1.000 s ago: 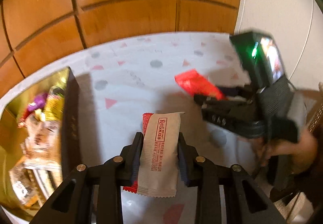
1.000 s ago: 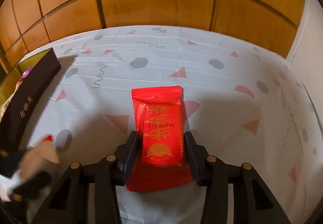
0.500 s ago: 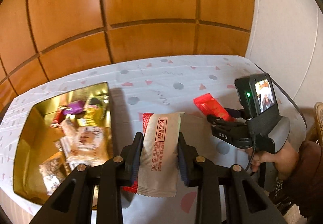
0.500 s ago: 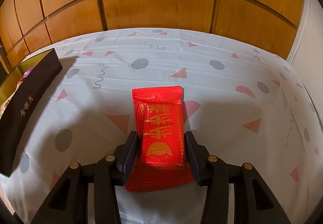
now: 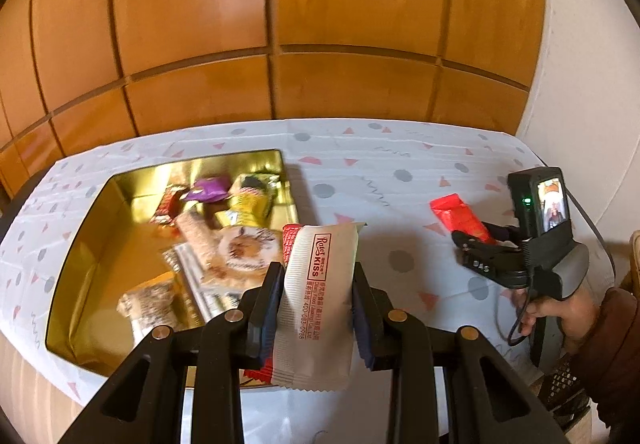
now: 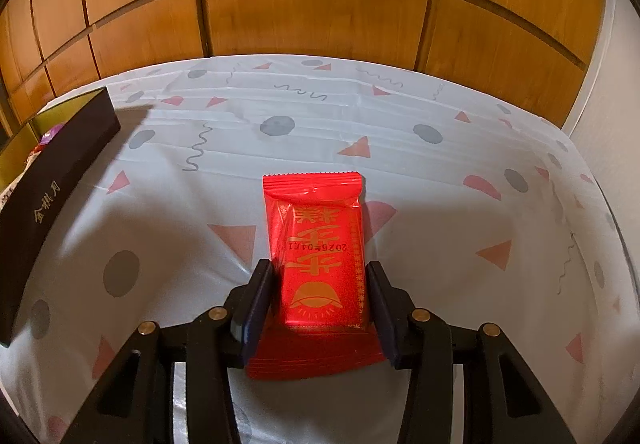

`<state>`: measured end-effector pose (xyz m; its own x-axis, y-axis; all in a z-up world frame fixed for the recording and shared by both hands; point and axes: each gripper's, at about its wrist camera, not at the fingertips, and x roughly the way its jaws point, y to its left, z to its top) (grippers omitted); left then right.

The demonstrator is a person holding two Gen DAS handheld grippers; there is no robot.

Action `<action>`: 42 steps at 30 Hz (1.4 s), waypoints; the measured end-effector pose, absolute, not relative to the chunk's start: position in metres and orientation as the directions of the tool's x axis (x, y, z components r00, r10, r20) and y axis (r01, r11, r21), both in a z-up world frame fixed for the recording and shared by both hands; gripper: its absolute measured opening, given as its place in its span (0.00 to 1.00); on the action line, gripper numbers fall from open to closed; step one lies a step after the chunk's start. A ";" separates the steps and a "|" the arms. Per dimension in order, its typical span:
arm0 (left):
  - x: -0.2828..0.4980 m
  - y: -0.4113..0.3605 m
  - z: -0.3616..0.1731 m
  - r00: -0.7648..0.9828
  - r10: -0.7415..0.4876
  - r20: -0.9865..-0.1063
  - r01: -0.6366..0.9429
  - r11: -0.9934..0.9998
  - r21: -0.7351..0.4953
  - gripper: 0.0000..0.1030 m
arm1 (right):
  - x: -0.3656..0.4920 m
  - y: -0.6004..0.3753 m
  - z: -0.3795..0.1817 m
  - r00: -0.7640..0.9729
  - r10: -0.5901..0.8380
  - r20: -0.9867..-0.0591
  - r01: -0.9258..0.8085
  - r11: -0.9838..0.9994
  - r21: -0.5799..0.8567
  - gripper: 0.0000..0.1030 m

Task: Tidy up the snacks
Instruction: 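Carry the white packet into the tin and release it with the left gripper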

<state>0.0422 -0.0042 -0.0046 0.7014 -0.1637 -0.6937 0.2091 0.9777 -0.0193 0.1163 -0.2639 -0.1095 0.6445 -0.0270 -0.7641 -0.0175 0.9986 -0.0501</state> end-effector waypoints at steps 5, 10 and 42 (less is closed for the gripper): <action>0.042 0.022 -0.011 0.693 -0.139 -0.707 0.157 0.987 -0.040 0.31 | 0.116 -0.262 -0.110 0.646 -0.040 -0.763 -0.019 0.997 -0.068 0.46; 0.043 0.069 -0.010 0.693 -0.100 -0.714 0.047 0.995 -0.093 0.31 | 0.115 -0.261 -0.111 0.646 -0.049 -0.762 -0.019 0.997 -0.081 0.46; 0.173 0.166 -0.064 0.501 -0.095 -0.860 -0.273 0.926 -0.261 0.33 | 0.115 -0.271 -0.110 0.654 0.012 -0.756 -0.025 1.000 -0.006 0.47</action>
<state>0.1730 0.1665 -0.0635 0.5007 -0.0953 -0.8603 -0.2725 0.9260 -0.2611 0.1151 -0.2710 -0.1097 0.6540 0.0116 -0.7564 -0.0251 0.9997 -0.0064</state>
